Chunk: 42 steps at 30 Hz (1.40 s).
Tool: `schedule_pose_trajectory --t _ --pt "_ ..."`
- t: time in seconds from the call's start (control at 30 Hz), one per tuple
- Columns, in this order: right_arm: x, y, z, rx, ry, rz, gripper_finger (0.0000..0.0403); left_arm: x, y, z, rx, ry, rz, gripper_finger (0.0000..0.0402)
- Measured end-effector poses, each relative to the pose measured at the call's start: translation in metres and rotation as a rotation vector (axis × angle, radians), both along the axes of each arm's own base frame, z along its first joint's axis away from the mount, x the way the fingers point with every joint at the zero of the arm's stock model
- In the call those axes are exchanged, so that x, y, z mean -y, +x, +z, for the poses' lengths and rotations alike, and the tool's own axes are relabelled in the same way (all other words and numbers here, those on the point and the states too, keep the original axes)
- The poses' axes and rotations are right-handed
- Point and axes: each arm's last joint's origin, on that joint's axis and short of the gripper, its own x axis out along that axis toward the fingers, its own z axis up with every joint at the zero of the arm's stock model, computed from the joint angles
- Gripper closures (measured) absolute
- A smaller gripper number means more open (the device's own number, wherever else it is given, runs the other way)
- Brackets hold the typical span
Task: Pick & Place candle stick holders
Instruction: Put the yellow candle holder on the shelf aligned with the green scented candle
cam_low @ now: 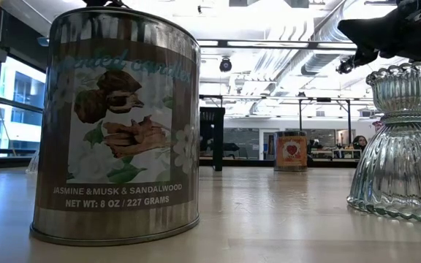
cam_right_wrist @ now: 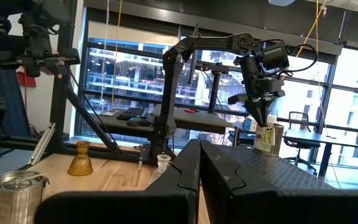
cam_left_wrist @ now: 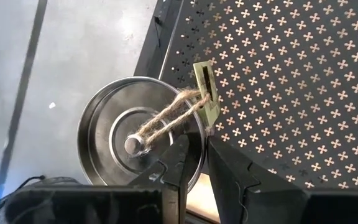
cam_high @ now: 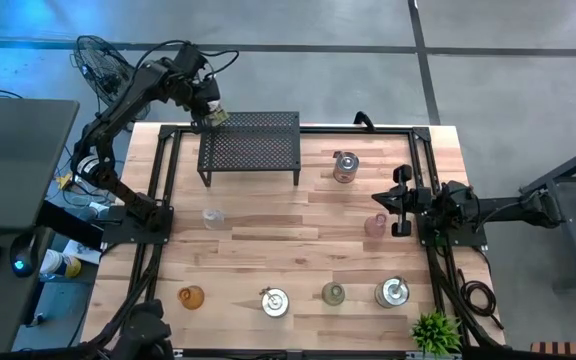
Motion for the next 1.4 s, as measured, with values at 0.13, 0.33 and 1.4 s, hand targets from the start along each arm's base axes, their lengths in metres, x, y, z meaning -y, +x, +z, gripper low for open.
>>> schedule_pose_trajectory --t 0.13,0.33,1.4 --pt "0.000 0.000 0.000 0.000 0.000 0.000 0.0402 0.003 0.005 0.004 -0.011 0.027 -0.010 0.0349" --pt "0.000 0.000 0.000 0.001 0.000 0.000 0.0402 0.008 0.007 0.020 0.011 0.045 0.001 0.0349" --pt "-0.004 0.001 0.001 0.008 0.036 0.143 0.0402 0.263 0.026 -0.053 0.293 -0.249 -0.168 0.0401"
